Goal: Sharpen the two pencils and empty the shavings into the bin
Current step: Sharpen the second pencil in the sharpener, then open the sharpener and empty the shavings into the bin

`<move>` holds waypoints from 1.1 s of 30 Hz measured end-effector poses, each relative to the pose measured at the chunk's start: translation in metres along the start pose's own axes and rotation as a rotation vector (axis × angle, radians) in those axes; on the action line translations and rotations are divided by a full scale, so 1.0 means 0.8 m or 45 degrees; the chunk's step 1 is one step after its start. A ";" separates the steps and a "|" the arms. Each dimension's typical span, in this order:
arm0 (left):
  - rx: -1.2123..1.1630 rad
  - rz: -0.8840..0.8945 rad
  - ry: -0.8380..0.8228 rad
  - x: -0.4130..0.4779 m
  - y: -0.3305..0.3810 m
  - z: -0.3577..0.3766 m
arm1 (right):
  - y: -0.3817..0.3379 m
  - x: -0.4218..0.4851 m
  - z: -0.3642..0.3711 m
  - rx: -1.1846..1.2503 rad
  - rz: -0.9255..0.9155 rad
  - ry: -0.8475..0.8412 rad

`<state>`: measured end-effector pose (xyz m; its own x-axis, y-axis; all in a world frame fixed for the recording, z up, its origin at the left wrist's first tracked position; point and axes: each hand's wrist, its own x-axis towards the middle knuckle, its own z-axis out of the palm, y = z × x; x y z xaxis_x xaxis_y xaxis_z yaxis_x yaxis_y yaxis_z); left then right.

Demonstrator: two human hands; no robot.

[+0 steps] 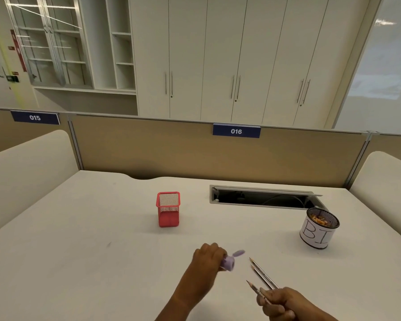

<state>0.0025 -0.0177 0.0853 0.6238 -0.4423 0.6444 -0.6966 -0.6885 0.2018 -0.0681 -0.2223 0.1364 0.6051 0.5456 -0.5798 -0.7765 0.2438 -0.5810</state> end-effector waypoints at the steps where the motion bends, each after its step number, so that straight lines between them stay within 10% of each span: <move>1: -0.057 -0.073 0.006 -0.001 -0.004 -0.002 | 0.003 -0.003 0.000 -0.029 -0.047 0.027; 15: -0.745 -0.756 -0.137 -0.035 0.016 0.002 | 0.015 0.017 0.005 -0.513 -0.579 0.727; 23: -0.807 -0.907 -0.255 -0.045 0.032 -0.001 | 0.029 0.063 -0.032 -1.300 -0.815 1.348; 33: -0.846 -1.008 -0.287 -0.046 0.035 0.008 | 0.031 0.099 -0.052 -1.832 -0.745 1.508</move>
<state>-0.0380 -0.0245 0.0622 0.9889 -0.1481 0.0146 -0.0740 -0.4045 0.9115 -0.0321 -0.2064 0.0519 0.9627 -0.2223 0.1540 -0.1412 -0.8989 -0.4147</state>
